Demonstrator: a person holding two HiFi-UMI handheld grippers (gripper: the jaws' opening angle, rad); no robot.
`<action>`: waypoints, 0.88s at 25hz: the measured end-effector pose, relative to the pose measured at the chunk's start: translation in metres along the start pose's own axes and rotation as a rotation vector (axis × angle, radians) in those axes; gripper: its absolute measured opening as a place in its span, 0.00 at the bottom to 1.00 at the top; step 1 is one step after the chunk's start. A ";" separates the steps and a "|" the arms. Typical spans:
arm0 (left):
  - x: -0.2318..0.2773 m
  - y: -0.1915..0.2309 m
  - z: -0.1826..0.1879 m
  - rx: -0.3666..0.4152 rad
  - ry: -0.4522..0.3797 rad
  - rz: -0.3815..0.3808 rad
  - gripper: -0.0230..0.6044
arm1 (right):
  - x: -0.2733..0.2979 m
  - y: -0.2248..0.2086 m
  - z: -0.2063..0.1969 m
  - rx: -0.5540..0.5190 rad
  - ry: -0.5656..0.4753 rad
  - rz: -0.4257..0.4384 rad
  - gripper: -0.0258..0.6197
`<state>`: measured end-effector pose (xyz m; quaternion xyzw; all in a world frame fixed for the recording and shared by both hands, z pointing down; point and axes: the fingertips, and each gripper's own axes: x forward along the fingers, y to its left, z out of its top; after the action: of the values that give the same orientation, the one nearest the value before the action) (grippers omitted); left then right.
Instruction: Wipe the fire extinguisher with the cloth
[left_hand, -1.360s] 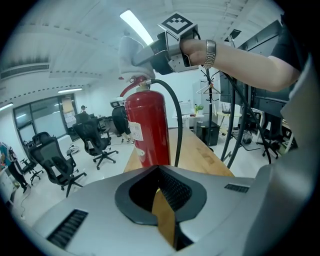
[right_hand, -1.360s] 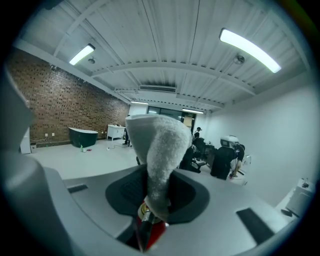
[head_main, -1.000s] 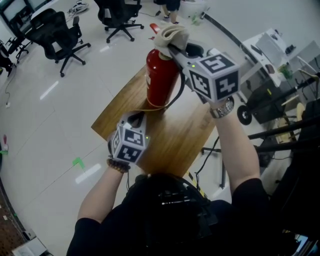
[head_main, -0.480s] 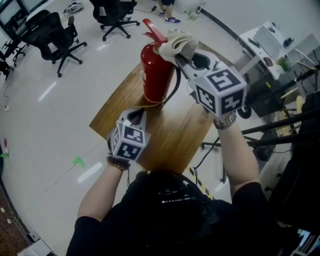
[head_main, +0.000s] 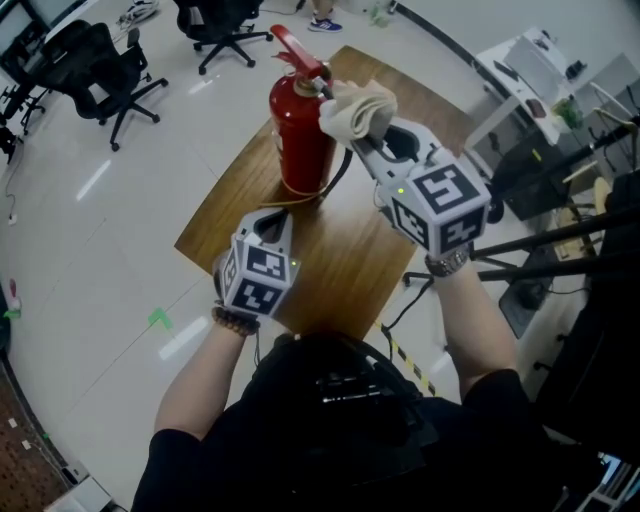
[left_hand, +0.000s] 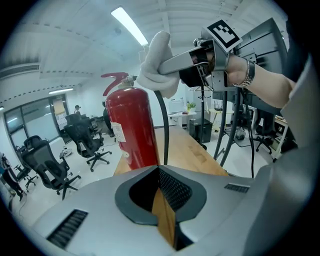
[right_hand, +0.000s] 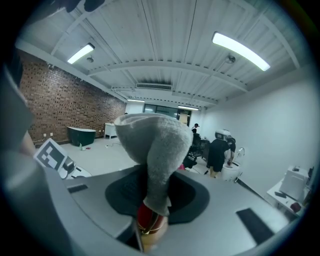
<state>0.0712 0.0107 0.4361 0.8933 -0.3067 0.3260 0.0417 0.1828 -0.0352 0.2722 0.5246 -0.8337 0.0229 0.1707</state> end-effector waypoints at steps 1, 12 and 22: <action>0.000 -0.001 -0.001 0.001 0.003 -0.001 0.04 | -0.001 0.001 -0.004 0.006 0.003 0.005 0.21; 0.004 -0.004 -0.009 0.010 0.035 -0.007 0.04 | -0.001 0.005 -0.052 0.091 0.041 0.034 0.21; 0.006 -0.007 -0.019 0.020 0.075 -0.010 0.04 | 0.011 0.011 -0.107 0.146 0.107 0.034 0.21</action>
<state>0.0684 0.0187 0.4556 0.8824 -0.2970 0.3620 0.0459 0.1968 -0.0162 0.3773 0.5193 -0.8284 0.1147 0.1759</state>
